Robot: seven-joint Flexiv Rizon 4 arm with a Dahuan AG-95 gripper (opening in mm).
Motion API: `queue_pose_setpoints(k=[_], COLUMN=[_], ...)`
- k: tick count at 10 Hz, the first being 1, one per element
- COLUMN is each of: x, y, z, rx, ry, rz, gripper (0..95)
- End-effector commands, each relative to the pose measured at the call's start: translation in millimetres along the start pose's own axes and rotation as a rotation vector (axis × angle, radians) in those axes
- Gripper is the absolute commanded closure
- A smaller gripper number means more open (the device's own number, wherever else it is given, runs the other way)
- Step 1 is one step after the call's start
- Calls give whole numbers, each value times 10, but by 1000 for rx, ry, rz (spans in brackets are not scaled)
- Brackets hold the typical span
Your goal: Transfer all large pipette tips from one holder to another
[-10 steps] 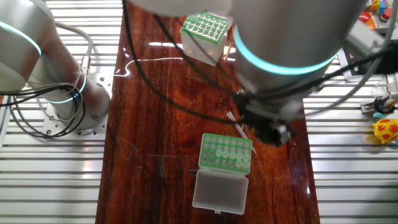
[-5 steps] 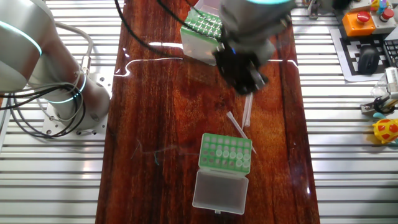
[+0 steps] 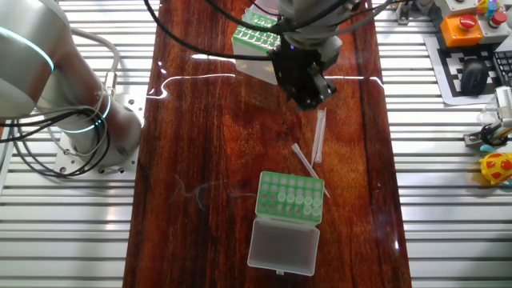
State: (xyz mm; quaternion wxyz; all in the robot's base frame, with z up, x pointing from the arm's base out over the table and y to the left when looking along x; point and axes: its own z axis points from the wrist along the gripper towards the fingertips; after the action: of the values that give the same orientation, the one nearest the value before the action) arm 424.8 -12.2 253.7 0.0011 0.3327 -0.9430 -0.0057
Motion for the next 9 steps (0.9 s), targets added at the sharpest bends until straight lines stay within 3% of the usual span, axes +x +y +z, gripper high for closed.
queue_pose_setpoints(k=[1,2,3,4,7,8,9], x=[-432,-533,-535,-535,-535,-607,-729], y=[917,1132,1139,1139,1139,1269,1520], z=[247,245,238,238,238,290,391], rx=[30,35,43,39,-21,-33,-26], ry=[2,7,7,4,-11,-22,-28], rz=[64,120,151,128,-12,-13,12], gripper=[570,570,760,760,760,760,760])
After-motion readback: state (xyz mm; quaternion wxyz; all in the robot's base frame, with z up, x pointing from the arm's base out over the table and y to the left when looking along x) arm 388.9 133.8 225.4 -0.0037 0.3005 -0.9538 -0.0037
